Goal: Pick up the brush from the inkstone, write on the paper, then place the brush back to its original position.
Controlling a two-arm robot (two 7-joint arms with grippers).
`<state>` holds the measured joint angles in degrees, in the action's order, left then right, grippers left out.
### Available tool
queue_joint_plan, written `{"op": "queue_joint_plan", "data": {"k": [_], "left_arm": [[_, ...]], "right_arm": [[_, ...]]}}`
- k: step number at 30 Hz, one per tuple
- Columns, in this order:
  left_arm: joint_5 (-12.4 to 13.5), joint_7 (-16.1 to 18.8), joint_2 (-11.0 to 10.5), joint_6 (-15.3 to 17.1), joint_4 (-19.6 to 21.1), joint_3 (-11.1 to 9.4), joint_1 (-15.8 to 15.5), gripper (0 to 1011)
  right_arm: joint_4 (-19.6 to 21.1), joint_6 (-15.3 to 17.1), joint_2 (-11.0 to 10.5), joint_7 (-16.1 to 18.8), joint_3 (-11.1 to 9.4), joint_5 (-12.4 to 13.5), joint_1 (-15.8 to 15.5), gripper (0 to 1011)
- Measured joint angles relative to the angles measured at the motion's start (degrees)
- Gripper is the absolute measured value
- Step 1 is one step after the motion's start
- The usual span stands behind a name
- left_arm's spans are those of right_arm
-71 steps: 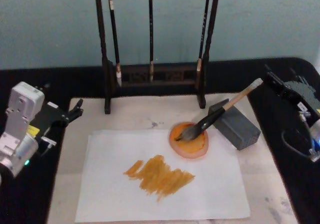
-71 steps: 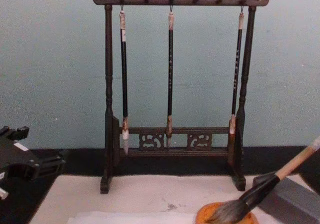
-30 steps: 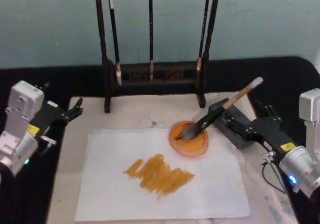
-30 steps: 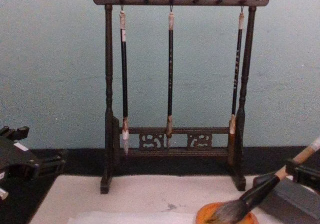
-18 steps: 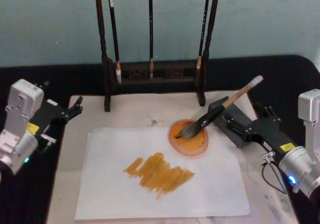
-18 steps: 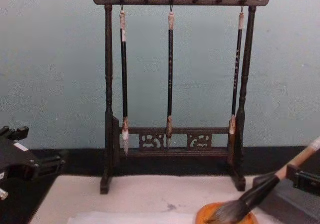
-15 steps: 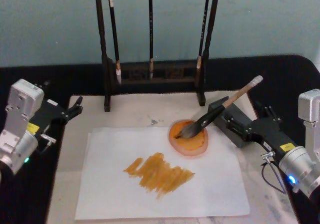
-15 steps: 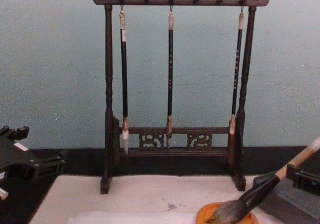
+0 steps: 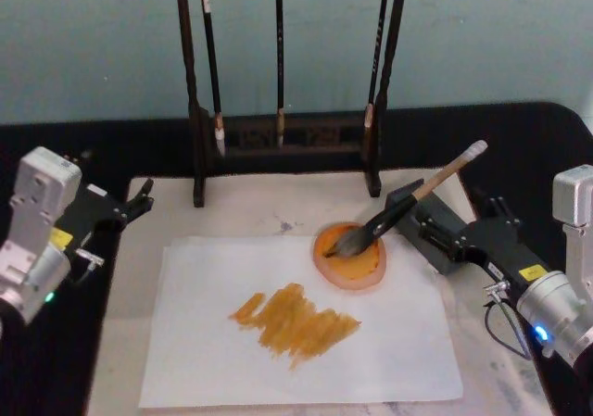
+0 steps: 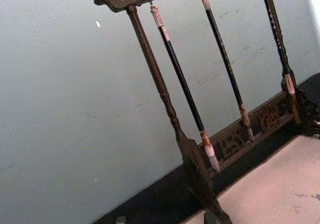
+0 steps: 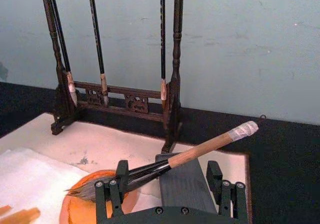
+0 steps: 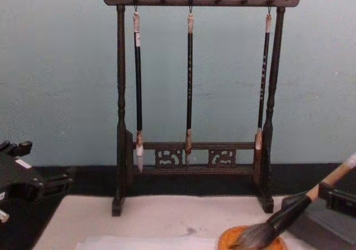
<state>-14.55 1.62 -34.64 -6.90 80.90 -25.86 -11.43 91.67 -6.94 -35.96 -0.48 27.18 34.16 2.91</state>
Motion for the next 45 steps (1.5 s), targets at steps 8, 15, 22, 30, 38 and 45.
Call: {"op": "queue_joint_plan", "data": {"k": [8,15,22,30,38,45], "left_arm": [[0.0,0.0,0.0,0.0,0.0,0.0,0.0,1010],[0.0,0.0,0.0,0.0,0.0,0.0,0.0,1009],[0.0,0.0,0.0,0.0,0.0,0.0,0.0,1010],[0.0,0.0,0.0,0.0,0.0,0.0,0.0,1010],[0.0,0.0,0.0,0.0,0.0,0.0,0.0,1010],[0.0,0.0,0.0,0.0,0.0,0.0,0.0,1010]], "right_arm": [[0.0,0.0,0.0,0.0,0.0,0.0,0.0,1000],[0.0,-0.1,0.0,0.0,0.0,0.0,0.0,1000],[0.0,-0.1,0.0,0.0,0.0,0.0,0.0,1000],[0.0,-0.1,0.0,0.0,0.0,0.0,0.0,1000],[0.0,-0.1,0.0,0.0,0.0,0.0,0.0,1000],[0.0,-0.1,0.0,0.0,0.0,0.0,0.0,1000]]}}
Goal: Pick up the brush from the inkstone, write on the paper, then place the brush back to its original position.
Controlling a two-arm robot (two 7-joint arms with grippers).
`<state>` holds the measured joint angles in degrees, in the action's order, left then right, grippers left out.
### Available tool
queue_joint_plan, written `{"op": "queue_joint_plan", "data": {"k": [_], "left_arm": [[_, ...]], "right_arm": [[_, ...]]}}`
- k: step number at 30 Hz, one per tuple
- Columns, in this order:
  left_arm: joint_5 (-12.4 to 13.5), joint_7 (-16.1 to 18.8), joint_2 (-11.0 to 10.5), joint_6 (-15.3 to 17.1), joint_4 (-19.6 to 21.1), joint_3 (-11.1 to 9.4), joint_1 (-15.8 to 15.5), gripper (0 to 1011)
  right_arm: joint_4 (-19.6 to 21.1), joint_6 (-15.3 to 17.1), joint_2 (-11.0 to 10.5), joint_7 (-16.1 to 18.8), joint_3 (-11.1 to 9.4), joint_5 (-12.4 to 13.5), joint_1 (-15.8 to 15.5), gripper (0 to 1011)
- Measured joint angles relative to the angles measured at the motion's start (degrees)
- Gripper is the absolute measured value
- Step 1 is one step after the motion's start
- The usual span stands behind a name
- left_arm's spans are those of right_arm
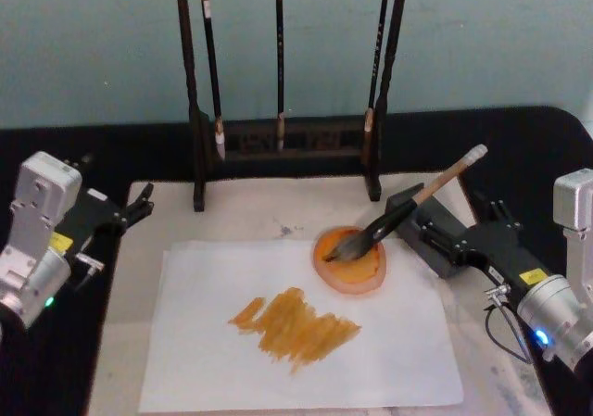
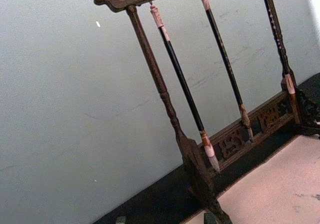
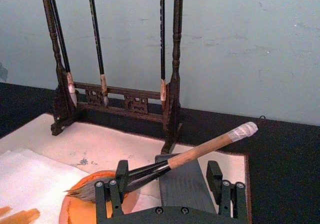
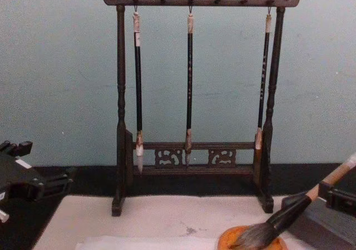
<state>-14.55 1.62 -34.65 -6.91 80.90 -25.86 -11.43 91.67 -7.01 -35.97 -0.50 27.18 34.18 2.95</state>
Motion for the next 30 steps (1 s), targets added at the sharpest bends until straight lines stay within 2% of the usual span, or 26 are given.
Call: {"op": "queue_joint_plan", "data": {"k": [30], "left_arm": [[0.0,0.0,0.0,0.0,0.0,0.0,0.0,1010]], "right_arm": [[0.0,0.0,0.0,0.0,0.0,0.0,0.0,1000]]}}
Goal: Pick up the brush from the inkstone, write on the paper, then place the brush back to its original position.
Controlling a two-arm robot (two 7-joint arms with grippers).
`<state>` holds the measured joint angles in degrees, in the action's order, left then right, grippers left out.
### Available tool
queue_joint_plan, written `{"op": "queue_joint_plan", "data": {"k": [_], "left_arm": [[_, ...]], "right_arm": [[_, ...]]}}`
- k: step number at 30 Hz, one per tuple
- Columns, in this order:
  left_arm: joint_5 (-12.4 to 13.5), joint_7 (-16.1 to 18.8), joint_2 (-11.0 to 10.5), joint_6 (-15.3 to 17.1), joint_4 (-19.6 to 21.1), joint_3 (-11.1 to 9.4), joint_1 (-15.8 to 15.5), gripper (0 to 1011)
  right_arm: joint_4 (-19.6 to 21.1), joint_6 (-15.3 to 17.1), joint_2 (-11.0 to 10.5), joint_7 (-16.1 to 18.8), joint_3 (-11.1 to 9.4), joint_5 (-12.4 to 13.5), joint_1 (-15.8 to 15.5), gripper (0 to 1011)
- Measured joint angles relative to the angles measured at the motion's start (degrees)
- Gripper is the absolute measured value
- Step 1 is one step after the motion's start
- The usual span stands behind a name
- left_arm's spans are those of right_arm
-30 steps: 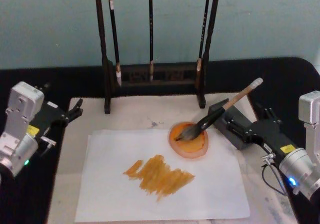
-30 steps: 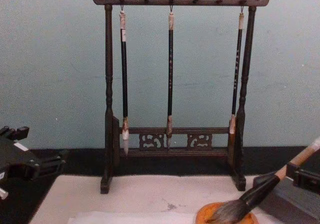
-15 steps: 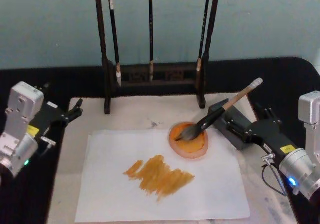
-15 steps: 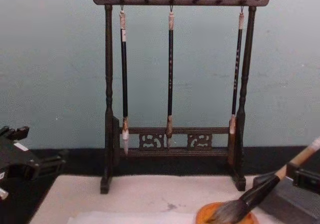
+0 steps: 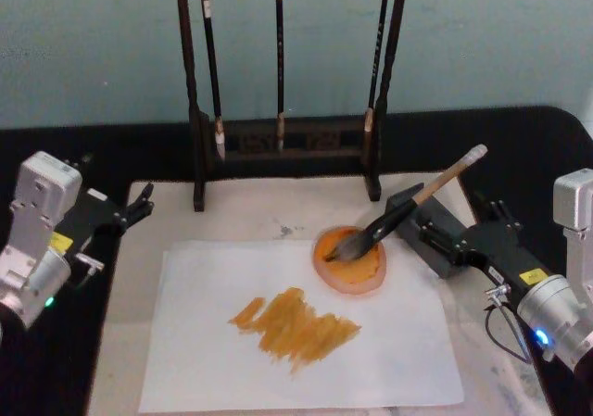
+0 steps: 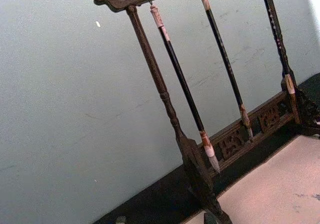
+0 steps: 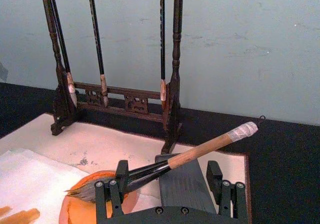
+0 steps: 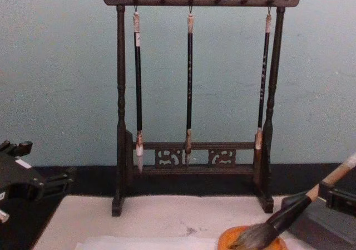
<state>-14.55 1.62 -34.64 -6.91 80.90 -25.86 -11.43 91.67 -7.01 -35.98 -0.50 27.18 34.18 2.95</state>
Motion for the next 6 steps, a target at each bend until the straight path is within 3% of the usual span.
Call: {"op": "queue_joint_plan", "data": {"k": [6], "left_arm": [[0.0,0.0,0.0,0.0,0.0,0.0,0.0,1010]], "right_arm": [[0.0,0.0,0.0,0.0,0.0,0.0,0.0,1000]]}}
